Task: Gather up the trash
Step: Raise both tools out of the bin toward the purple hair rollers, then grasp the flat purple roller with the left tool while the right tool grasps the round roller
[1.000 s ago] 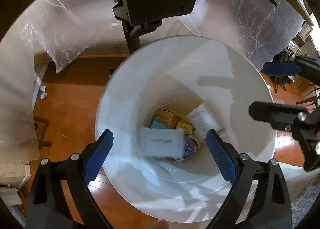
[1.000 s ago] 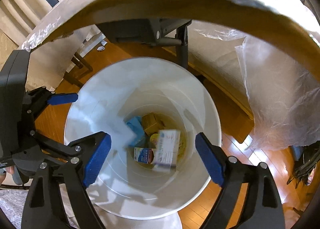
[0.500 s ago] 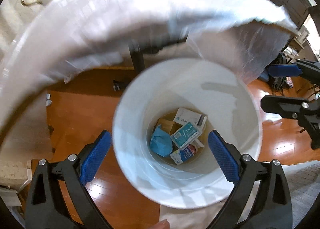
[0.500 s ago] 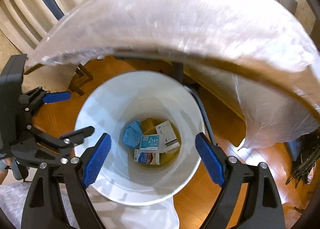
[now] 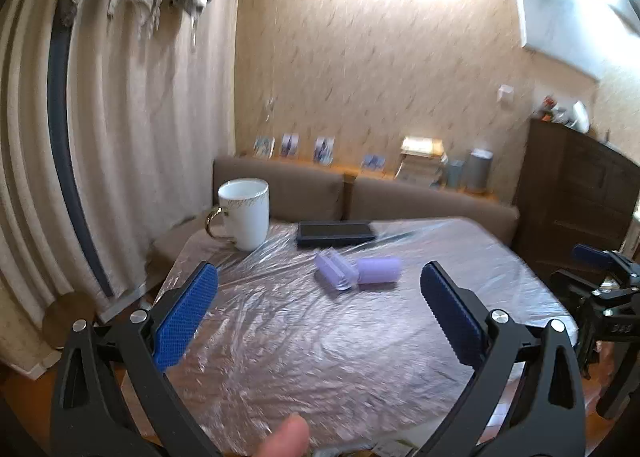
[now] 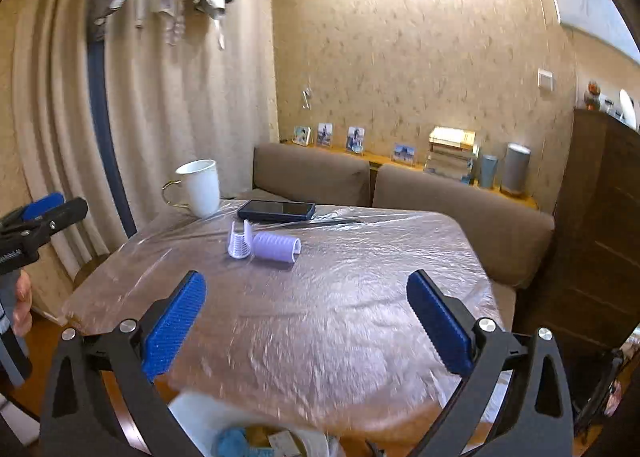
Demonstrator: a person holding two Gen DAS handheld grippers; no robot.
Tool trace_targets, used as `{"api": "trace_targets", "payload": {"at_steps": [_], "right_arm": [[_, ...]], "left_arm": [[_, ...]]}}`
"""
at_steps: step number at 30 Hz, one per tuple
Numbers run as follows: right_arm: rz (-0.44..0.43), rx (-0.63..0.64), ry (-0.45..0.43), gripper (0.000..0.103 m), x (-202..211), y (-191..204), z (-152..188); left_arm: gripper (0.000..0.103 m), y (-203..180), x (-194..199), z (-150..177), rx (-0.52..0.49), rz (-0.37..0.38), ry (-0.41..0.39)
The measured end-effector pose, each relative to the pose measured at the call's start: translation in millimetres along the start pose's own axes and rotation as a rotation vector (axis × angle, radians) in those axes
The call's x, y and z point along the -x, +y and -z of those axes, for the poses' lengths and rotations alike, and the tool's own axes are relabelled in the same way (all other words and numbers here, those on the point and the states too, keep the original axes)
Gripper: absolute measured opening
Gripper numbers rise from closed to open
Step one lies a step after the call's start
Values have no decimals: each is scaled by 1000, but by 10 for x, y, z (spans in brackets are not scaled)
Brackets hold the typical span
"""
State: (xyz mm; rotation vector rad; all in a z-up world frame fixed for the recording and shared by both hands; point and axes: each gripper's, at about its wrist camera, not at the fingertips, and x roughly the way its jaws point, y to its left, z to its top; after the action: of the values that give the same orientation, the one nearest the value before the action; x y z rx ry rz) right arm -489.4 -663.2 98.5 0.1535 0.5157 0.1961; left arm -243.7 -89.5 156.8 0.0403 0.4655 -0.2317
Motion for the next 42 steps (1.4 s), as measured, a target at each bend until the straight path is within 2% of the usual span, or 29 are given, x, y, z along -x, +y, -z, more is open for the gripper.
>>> {"api": "trace_targets", "payload": {"at_steps": [2, 5, 9, 15, 23, 27, 31, 35, 39, 42], "right_arm": [[-33, -45, 50, 99, -304, -49, -66], [-57, -47, 112, 99, -697, 29, -111], [-27, 15, 170, 99, -1164, 238, -104], [-6, 20, 253, 99, -1760, 355, -79], [0, 1, 342, 98, -2402, 458, -85], [1, 2, 353, 97, -2544, 517, -94], [-4, -2, 366, 92, -2648, 536, -112], [8, -15, 373, 90, -2775, 552, -132], [24, -33, 381, 89, -2878, 549, -169], [22, -40, 387, 89, -2937, 552, -173]], "left_arm": [[102, -11, -348, -69, -27, 0, 101], [102, 1, -746, -140, -27, 2, 189], [102, 35, -1241, -180, -11, 37, 306], [102, 80, -1846, -90, 72, 84, 457], [102, 176, -2362, -57, 140, 115, 551], [102, 193, -2581, -31, 197, 159, 602], [102, 183, -2760, 5, 221, 156, 630], [100, 146, -2861, 8, 202, 152, 633], [90, 97, -2964, 19, 142, 118, 638], [89, 129, -3002, 28, 140, 100, 637]]}}
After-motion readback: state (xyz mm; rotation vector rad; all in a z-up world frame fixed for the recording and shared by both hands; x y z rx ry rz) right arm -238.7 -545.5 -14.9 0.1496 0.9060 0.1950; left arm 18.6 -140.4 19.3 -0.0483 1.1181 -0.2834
